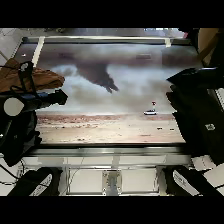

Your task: Fold the clothes and pants, and hang the long-sleeved shirts on hangers.

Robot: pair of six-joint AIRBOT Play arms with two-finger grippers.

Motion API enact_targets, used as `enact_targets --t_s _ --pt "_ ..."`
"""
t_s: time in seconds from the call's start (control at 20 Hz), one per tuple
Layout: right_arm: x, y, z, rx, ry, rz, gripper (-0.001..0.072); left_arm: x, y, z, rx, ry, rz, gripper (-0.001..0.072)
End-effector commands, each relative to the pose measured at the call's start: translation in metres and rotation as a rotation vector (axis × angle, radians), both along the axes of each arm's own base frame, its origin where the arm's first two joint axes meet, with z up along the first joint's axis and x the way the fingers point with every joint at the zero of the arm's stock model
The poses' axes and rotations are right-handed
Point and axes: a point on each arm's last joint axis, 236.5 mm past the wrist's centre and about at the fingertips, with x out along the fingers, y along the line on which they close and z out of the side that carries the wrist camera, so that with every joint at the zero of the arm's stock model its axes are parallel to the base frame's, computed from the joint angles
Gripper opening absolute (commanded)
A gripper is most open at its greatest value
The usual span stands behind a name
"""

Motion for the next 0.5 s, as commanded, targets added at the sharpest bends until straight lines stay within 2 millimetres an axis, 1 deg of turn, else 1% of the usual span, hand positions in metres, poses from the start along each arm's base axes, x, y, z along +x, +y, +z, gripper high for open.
enact_targets --t_s 0.0,0.45 --pt "-0.007 0.0379 -0.0341 -0.127 0.045 0.145 0.0038 0.001 -0.0032 0.002 -0.017 -0.006 -0.001 0.07" --pt "-0.0073 0.0403 -0.0359 -0.123 0.053 0.153 0.0038 0.0005 -0.003 0.0007 -0.016 0.0 -0.001 0.07"
